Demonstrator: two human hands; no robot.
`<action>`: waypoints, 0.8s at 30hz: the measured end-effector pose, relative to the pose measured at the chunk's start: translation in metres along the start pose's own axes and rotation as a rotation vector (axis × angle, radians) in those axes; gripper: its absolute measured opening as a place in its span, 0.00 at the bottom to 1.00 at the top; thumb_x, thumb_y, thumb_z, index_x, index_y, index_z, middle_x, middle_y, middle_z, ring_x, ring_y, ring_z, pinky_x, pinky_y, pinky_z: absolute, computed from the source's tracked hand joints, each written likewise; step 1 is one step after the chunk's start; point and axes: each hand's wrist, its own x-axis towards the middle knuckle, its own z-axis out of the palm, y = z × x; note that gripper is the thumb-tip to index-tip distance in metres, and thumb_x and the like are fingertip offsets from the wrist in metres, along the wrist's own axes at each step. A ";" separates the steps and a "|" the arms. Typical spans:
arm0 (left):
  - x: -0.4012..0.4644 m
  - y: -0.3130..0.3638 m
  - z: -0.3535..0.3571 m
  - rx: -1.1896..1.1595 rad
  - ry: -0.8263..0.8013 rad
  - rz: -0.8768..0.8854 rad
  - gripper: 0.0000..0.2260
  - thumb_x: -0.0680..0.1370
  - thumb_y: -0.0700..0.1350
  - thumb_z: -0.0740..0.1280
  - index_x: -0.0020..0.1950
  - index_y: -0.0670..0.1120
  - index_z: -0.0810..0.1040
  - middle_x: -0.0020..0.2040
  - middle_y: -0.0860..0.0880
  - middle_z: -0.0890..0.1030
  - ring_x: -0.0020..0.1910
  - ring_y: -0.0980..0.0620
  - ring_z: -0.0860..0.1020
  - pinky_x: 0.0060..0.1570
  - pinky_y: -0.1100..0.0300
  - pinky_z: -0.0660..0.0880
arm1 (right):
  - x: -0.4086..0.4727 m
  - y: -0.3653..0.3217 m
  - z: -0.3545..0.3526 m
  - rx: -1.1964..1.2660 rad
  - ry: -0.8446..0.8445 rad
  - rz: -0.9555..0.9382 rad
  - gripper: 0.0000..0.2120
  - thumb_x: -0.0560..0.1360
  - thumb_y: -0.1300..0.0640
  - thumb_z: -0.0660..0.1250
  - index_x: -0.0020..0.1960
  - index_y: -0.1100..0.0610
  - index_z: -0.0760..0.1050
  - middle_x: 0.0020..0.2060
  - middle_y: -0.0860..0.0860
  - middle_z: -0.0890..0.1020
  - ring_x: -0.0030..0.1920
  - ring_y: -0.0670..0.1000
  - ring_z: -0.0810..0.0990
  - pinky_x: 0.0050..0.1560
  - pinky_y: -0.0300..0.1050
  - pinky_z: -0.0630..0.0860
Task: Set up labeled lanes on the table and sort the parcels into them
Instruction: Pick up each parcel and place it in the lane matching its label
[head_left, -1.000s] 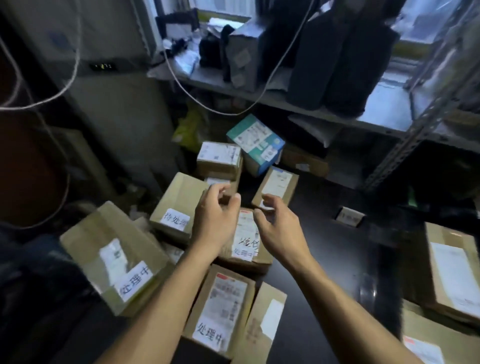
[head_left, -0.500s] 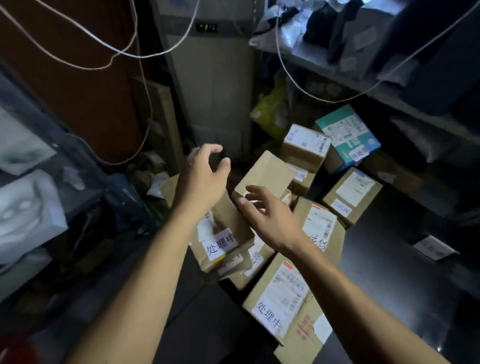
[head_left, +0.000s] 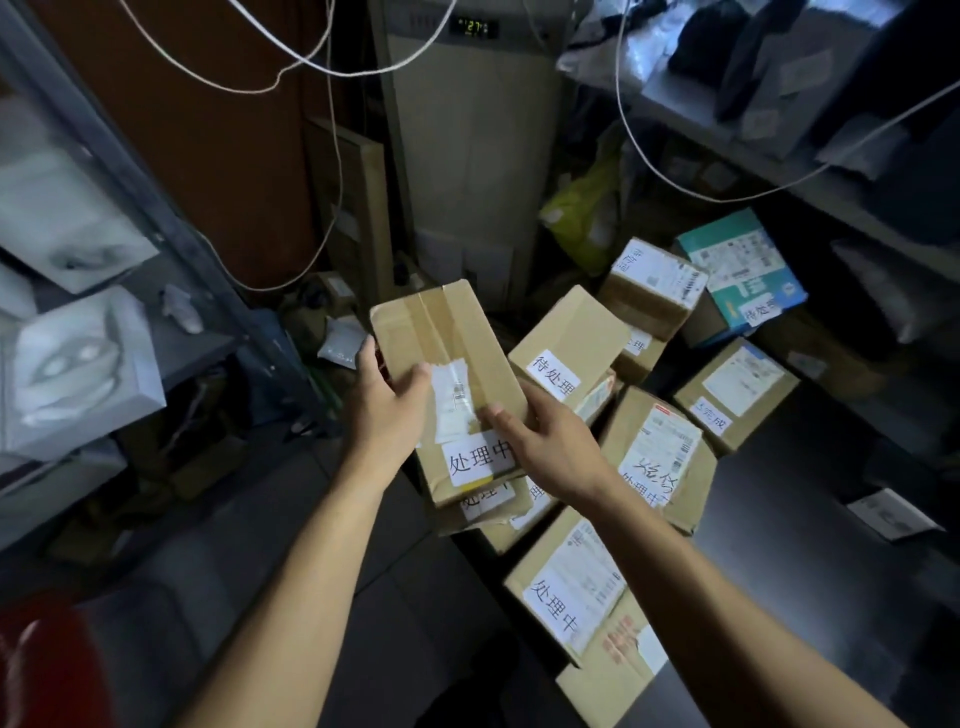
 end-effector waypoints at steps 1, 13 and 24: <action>-0.001 0.004 0.000 -0.015 0.006 0.027 0.31 0.78 0.53 0.66 0.79 0.53 0.57 0.62 0.53 0.75 0.50 0.55 0.74 0.43 0.61 0.70 | -0.004 -0.002 -0.002 0.035 0.013 -0.006 0.08 0.77 0.40 0.63 0.56 0.32 0.73 0.47 0.35 0.83 0.48 0.36 0.81 0.47 0.33 0.76; -0.074 0.068 0.071 -0.132 -0.255 0.224 0.34 0.69 0.58 0.67 0.75 0.60 0.63 0.64 0.58 0.78 0.60 0.56 0.78 0.63 0.47 0.75 | -0.109 0.028 -0.076 0.279 0.300 -0.012 0.14 0.76 0.43 0.63 0.61 0.37 0.77 0.51 0.38 0.84 0.52 0.42 0.83 0.55 0.48 0.78; -0.238 0.085 0.218 -0.122 -0.693 0.425 0.25 0.74 0.50 0.68 0.70 0.57 0.70 0.55 0.62 0.81 0.54 0.65 0.79 0.60 0.54 0.76 | -0.295 0.115 -0.157 0.372 0.714 0.135 0.14 0.76 0.45 0.62 0.59 0.34 0.77 0.51 0.39 0.85 0.51 0.43 0.84 0.54 0.47 0.79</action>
